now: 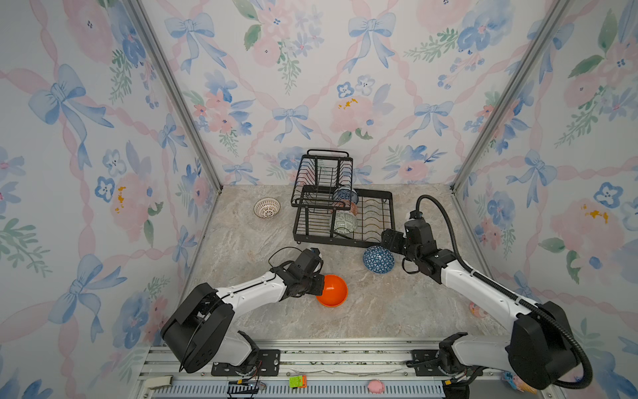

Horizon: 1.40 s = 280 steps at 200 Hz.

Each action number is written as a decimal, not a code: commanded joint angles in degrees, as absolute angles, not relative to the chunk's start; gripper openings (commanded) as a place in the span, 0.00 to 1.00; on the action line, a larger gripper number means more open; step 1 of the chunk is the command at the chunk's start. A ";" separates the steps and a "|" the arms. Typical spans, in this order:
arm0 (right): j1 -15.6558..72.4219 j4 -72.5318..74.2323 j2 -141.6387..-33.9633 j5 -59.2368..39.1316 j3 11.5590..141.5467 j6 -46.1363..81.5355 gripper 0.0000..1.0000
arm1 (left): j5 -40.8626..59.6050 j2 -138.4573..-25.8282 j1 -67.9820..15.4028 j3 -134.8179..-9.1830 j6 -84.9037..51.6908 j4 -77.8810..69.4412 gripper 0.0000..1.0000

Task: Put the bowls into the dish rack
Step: 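Grasp the orange ball with the left gripper, then lift the orange ball above the rack with left gripper while right gripper grasps it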

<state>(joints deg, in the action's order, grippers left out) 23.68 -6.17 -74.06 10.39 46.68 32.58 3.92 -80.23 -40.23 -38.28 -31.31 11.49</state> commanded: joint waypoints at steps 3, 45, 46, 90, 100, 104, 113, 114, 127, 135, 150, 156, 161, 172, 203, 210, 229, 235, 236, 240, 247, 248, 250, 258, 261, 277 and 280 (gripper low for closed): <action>22.69 -4.67 -74.21 8.96 45.54 33.72 0.97 | 2.82 -80.90 -40.52 -39.79 -31.15 13.07 0.19; 22.00 -4.22 -74.10 7.74 45.17 34.35 0.97 | 1.54 -80.68 -40.65 -41.29 -32.06 13.10 0.06; 21.94 -4.22 -74.14 7.69 45.17 34.36 0.97 | 1.47 -80.59 -40.63 -41.30 -32.11 13.10 0.06; 21.53 -4.18 -73.58 6.86 45.07 34.54 0.97 | -1.00 -78.89 -40.61 -41.75 -33.15 12.93 0.00; 21.53 -4.14 -73.40 6.77 45.02 34.41 0.97 | -2.38 -77.88 -40.61 -41.75 -33.80 12.93 0.00; 21.53 -4.18 -73.39 6.64 45.05 34.45 0.97 | -3.05 -77.47 -40.61 -41.75 -34.04 12.96 0.00; 21.52 -4.16 -73.30 6.45 45.06 34.37 0.97 | -4.63 -76.45 -40.61 -41.75 -34.77 12.84 0.00; 21.53 -4.14 -73.30 6.43 45.03 34.37 0.97 | -4.73 -76.28 -40.61 -41.75 -34.79 12.79 0.00; 21.45 -4.22 -73.13 6.11 45.18 34.32 0.97 | -7.11 -74.50 -40.61 -41.70 -35.91 12.22 0.00; 21.34 -4.14 -72.98 5.85 45.17 34.28 0.97 | -8.24 -73.26 -40.61 -41.75 -36.48 11.51 0.00; 21.24 -4.59 -72.67 5.79 45.54 34.15 0.97 | -10.48 -70.48 -40.61 -41.08 -37.45 9.84 0.00; 21.18 -5.01 -72.48 5.92 45.79 34.03 0.97 | -11.26 -69.30 -40.61 -40.65 -37.77 9.08 0.00; 21.01 -5.45 -72.34 6.05 46.07 33.97 0.97 | -12.06 -68.24 -40.61 -40.12 -38.00 8.23 0.00; 20.46 -6.48 -71.71 6.15 46.69 33.84 0.97 | -13.45 -65.97 -40.61 -39.18 -38.39 6.58 0.00; 18.76 -7.56 -69.79 5.08 47.33 34.82 0.97 | -16.71 -60.97 -40.61 -36.88 -38.89 2.48 0.00; 18.49 -7.48 -69.56 4.48 47.48 35.19 0.97 | -17.02 -60.12 -40.61 -36.25 -38.93 1.44 0.00; 18.45 -7.12 -69.00 2.88 48.28 36.87 0.97 | -17.41 -57.91 -40.54 -34.89 -38.73 -2.25 0.00; 18.45 -7.14 -68.99 2.30 48.82 37.57 0.97 | -17.53 -57.19 -40.65 -34.62 -38.64 -3.40 0.00; 18.45 -7.08 -68.99 2.29 48.93 37.68 0.97 | -17.55 -57.07 -40.63 -34.62 -38.57 -3.59 0.00; 18.41 -7.04 -69.04 1.92 49.29 38.07 0.97 | -17.64 -56.69 -40.61 -34.41 -38.48 -4.39 0.00; 18.42 -6.89 -69.23 1.15 49.95 39.12 0.97 | -17.92 -55.96 -40.61 -34.28 -38.21 -5.65 0.00; 18.39 -6.83 -69.25 1.06 50.07 39.29 0.97 | -17.97 -55.93 -40.61 -34.28 -38.18 -5.81 0.00; 18.44 -6.85 -69.34 0.81 50.24 39.55 0.97 | -18.05 -55.75 -40.58 -34.28 -38.06 -6.09 0.00; 18.40 -6.61 -69.61 -0.14 51.23 40.67 0.97 | -18.51 -55.07 -40.61 -34.44 -37.65 -7.41 0.00; 18.48 -6.57 -69.69 -0.48 51.65 41.10 0.97 | -18.62 -54.84 -40.61 -34.59 -37.38 -7.91 0.00; 19.01 -6.78 -70.17 -1.75 54.49 43.32 0.97 | -18.68 -54.38 -40.65 -36.00 -35.53 -10.25 0.00; 19.17 -6.87 -70.26 -1.83 55.10 43.65 0.97 | -18.76 -54.35 -40.69 -36.36 -35.24 -10.52 0.00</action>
